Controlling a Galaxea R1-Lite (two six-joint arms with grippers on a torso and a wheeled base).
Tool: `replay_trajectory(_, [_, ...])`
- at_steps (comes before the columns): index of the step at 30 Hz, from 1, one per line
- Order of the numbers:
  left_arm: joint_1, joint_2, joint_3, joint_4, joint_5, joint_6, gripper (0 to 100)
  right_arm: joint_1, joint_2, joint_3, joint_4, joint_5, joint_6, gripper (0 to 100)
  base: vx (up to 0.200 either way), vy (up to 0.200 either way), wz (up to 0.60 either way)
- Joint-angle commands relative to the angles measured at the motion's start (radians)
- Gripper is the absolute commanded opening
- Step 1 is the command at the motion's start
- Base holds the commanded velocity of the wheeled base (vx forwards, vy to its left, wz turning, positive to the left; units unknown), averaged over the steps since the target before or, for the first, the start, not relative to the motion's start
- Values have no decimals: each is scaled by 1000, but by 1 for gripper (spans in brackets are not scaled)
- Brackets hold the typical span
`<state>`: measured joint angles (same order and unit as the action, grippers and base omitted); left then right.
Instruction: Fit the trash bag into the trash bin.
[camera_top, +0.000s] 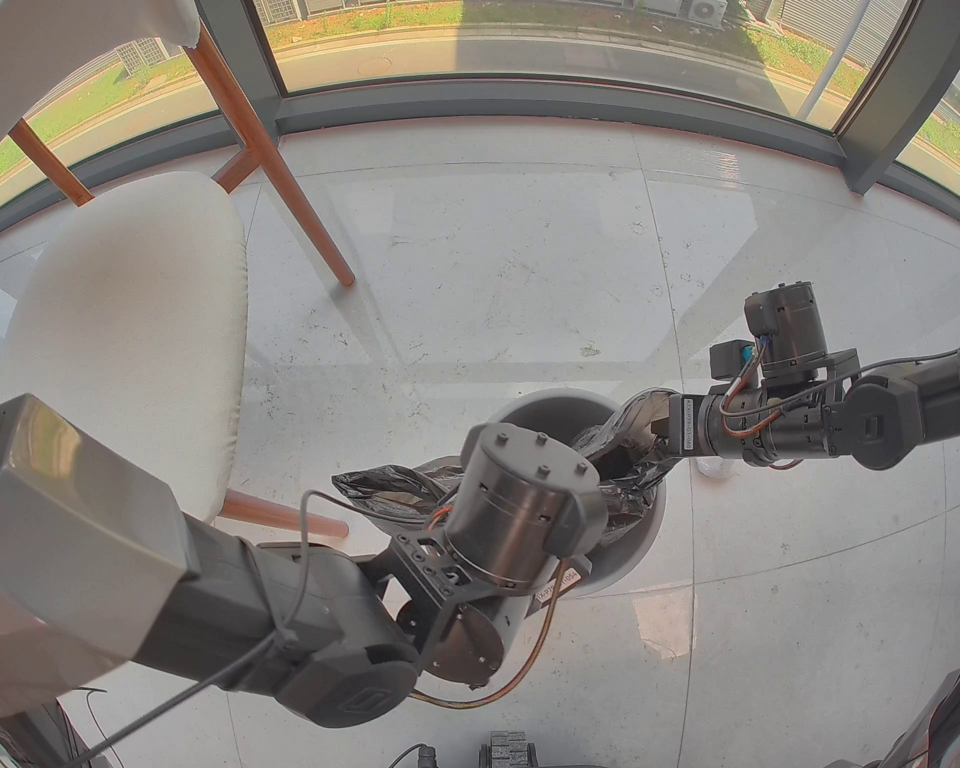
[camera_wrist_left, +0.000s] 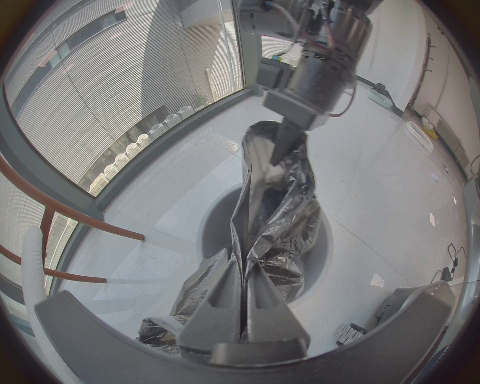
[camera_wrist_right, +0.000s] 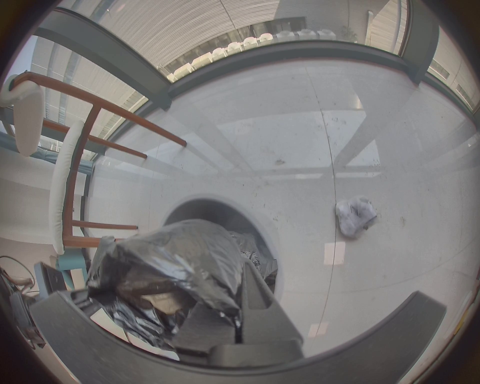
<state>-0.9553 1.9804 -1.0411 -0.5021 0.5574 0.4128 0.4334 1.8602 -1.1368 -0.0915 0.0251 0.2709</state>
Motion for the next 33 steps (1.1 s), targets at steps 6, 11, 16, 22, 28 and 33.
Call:
replay_trajectory(6, [-43,40,-11,-3,-8,-6,100,-22,-10,138,-97,15,-50,0,0,0,0])
replay_trajectory(11, [-39,38,-22,4,-8,-25,100,-24,-13,140,-97,15,-50,0,0,0,0])
replay_trajectory(16, [-33,41,-66,7,-8,-43,100,-19,-27,154,-96,16,-53,0,0,0,0])
replay_trajectory(22, [15,80,-152,28,-7,-60,100,-10,-30,161,-96,15,-53,0,0,0,0])
replay_trajectory(28, [58,103,-154,27,-8,-60,100,-1,-39,158,-96,15,-53,0,0,0,0])
replay_trajectory(33, [79,117,-145,28,-37,-65,100,1,-41,155,-96,15,-53,0,0,0,0])
